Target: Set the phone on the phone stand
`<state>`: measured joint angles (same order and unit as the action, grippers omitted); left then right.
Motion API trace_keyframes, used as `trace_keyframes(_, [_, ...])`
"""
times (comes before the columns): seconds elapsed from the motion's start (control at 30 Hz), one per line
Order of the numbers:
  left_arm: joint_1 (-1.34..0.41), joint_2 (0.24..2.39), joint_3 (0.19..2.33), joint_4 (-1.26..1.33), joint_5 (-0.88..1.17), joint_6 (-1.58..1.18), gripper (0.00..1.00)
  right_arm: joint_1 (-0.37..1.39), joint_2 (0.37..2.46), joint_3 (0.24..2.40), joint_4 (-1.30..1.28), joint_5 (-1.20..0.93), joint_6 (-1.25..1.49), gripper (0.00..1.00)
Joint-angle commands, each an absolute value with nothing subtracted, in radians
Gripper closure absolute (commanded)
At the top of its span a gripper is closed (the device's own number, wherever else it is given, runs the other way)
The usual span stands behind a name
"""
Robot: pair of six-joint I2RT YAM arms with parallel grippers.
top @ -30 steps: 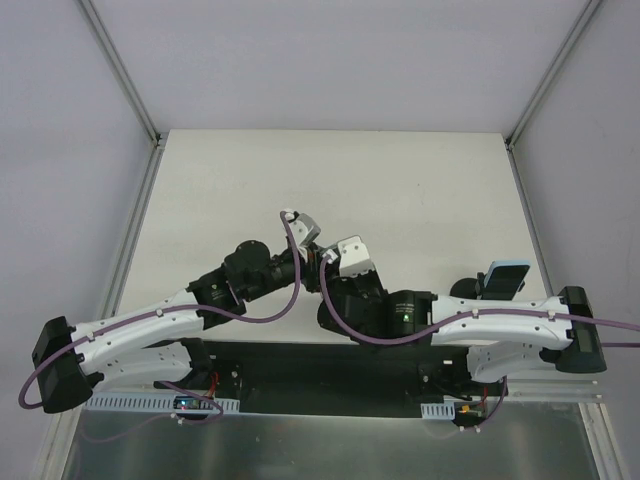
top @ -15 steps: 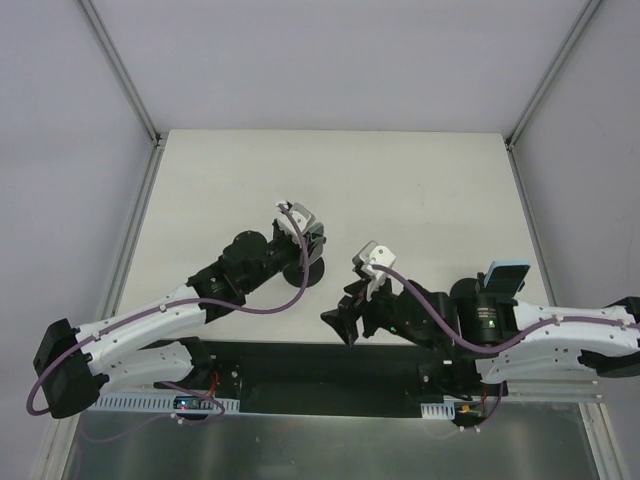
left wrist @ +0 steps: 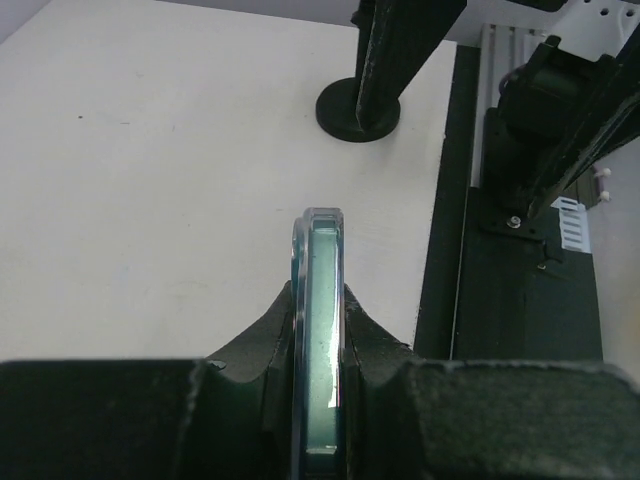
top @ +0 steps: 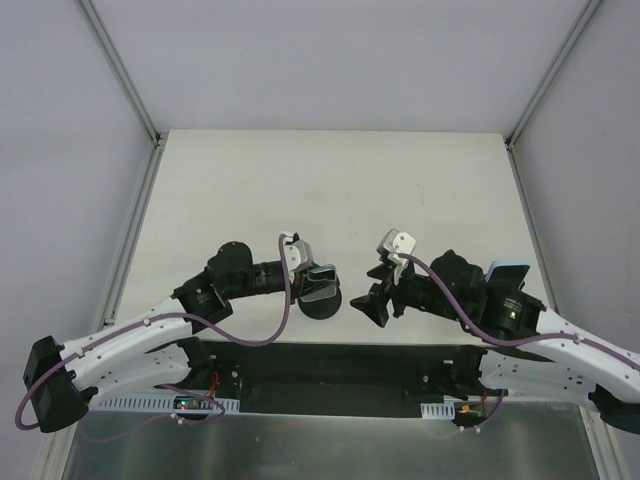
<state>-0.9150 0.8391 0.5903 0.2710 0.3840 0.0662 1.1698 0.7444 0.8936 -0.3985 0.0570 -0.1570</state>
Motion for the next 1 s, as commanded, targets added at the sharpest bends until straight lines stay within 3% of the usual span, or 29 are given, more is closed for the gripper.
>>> trace_keyframes(0.0, [-0.913, 0.929, 0.695, 0.374, 0.571, 0.086, 1.00, 1.164, 0.698, 0.962, -0.440, 0.055, -0.164, 0.26])
trace_keyframes(0.5, [-0.974, 1.604, 1.250, 0.443, 0.793, 0.012, 1.00, 1.166, 0.451, 1.141, -0.591, 0.133, -0.127, 0.25])
trace_keyframes(0.97, [-1.100, 1.899, 1.558, 0.440, 0.652, 0.003, 1.00, 1.164, 0.374, 1.125, -0.600, 0.149, -0.094, 0.26])
